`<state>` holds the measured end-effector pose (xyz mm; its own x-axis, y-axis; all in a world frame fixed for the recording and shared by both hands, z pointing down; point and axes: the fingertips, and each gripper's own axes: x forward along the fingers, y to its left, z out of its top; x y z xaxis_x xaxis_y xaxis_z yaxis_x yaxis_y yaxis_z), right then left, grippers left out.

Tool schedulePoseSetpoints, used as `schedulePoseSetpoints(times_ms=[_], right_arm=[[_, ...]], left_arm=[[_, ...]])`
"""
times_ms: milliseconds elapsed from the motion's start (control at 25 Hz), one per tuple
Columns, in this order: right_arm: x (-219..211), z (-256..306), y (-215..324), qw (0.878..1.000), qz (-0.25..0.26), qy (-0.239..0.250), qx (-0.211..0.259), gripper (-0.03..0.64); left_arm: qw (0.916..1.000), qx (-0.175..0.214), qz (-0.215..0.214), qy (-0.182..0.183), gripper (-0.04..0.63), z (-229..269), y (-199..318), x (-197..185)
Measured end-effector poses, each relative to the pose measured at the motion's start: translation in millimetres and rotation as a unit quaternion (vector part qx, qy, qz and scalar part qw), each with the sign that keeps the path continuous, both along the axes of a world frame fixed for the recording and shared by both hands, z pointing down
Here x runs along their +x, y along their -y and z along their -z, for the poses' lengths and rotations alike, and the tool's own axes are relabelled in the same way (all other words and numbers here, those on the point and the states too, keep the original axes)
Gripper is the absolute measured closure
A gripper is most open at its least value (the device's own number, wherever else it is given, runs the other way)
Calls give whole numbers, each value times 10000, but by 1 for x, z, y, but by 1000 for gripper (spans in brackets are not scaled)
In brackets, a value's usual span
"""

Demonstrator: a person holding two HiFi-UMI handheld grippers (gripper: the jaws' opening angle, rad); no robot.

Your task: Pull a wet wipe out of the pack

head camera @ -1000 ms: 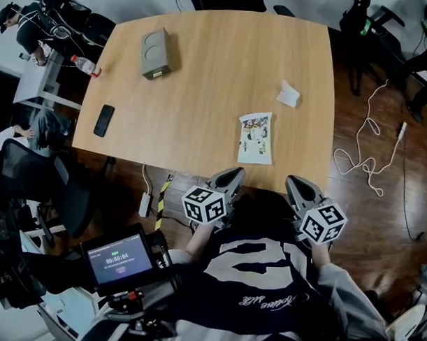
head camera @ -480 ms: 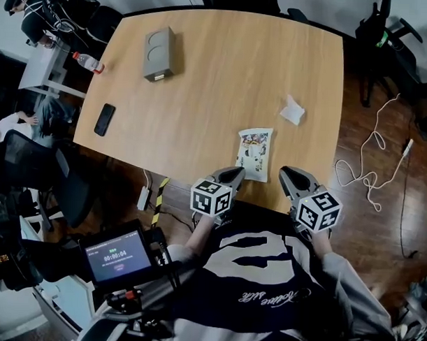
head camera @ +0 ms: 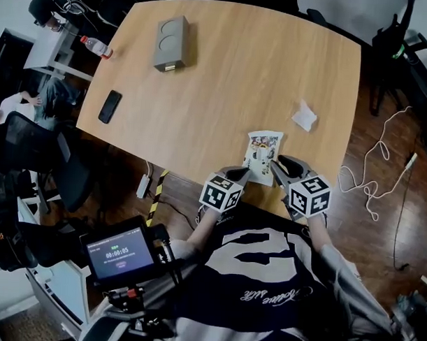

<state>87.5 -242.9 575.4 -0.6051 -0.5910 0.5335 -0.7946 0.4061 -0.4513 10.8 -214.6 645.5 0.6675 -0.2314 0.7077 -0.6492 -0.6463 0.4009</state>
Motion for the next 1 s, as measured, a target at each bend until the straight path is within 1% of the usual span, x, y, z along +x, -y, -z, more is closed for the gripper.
schedulePoseSetpoints(times_ms=[80, 160, 240, 320, 440, 680, 840, 920, 960, 1000], right_arm=[[-6, -10, 6, 9999, 97, -26, -104, 494], [-10, -19, 11, 9996, 191, -124, -184, 476], [-14, -26, 15, 9987, 315, -346, -187, 476], [-17, -33, 19, 9966, 483, -649, -137, 476], [-24, -42, 23, 9922, 730, -1011, -78, 476], [-37, -44, 31, 9906, 805, -1108, -25, 476], [-47, -49, 34, 9820, 1033, -1577, 141, 477], [-50, -54, 34, 9773, 1151, -1770, 190, 494], [-52, -56, 34, 9760, 1192, -1811, 185, 537], [-53, -57, 32, 9756, 1215, -1821, 165, 600]], left_arm=[[10000, -42, -16, 24, 592, -4, 0, 0], [9998, -150, 88, -64, 592, -6, 1, -1], [9993, -274, 207, -155, 592, -6, 1, -2], [9991, -332, 229, -150, 592, -6, 1, -1], [9991, -337, 217, -118, 592, -7, 2, -2], [9996, -284, 65, -40, 592, -9, -1, 2], [9998, -198, -8, 14, 592, -11, 1, 3], [9998, -176, -14, 28, 592, -12, 1, 3], [9998, -178, -15, 30, 592, -12, 1, 3], [9998, -184, -16, 30, 592, -12, 1, 3]])
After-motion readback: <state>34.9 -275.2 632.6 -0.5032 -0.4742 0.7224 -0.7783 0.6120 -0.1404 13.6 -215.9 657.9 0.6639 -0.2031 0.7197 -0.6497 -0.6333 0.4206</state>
